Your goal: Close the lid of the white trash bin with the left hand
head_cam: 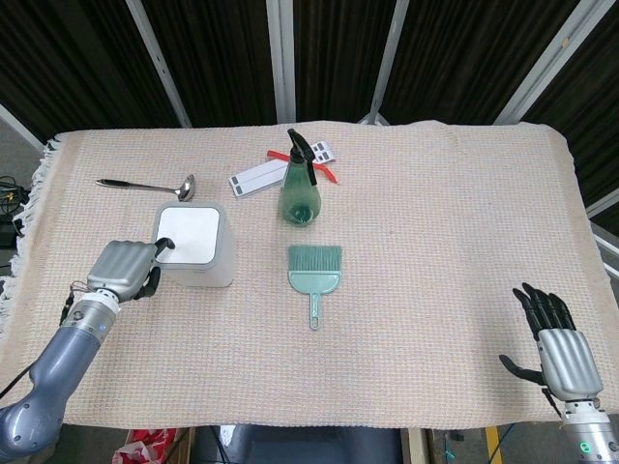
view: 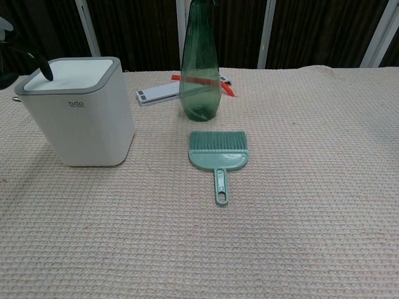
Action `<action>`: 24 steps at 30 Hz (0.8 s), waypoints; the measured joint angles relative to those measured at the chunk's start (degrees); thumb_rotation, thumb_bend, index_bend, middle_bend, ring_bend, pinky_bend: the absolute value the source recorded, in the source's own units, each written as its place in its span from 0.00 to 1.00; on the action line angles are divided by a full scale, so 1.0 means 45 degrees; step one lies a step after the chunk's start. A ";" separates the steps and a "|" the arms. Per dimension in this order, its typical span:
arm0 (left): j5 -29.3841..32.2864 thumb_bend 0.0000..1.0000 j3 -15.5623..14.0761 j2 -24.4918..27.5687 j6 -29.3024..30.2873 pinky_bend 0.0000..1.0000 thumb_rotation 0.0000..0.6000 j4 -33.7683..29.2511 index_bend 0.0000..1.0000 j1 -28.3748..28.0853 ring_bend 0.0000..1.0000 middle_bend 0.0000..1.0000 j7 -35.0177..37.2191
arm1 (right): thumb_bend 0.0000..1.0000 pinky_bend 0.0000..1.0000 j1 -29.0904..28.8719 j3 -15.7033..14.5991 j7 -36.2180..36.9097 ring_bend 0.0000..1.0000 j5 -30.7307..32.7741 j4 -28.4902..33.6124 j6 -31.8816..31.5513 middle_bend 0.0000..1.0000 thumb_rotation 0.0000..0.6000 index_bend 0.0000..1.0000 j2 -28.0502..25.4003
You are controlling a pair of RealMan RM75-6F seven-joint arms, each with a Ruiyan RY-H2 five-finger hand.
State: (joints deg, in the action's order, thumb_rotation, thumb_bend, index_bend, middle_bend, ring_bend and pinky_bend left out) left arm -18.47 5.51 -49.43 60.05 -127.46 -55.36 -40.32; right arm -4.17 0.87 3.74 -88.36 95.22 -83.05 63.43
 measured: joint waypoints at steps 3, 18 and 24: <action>0.0013 0.67 -0.0115 -0.0101 0.0017 1.00 1.00 0.0085 0.23 -0.0028 0.93 1.00 0.0047 | 0.21 0.00 0.0004 0.0001 -0.0010 0.00 -0.0005 0.0020 -0.0008 0.00 1.00 0.00 -0.0003; -0.0365 0.67 -0.0046 -0.0041 0.0317 1.00 1.00 0.0002 0.23 -0.0084 0.93 1.00 0.0567 | 0.21 0.00 0.0028 -0.0026 0.0057 0.00 -0.0080 0.0006 -0.0042 0.00 1.00 0.00 -0.0021; -0.1026 0.60 0.0255 0.0299 0.0648 0.99 1.00 -0.0312 0.18 0.0083 0.86 0.92 0.1007 | 0.21 0.00 0.0025 -0.0033 0.0073 0.00 -0.0104 0.0000 -0.0037 0.00 1.00 0.00 -0.0026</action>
State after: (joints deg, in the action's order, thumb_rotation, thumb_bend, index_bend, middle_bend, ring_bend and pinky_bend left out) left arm -23.08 6.66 -48.09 62.97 -128.87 -54.99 -35.79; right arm -4.06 0.72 4.07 -88.83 95.22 -83.22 63.31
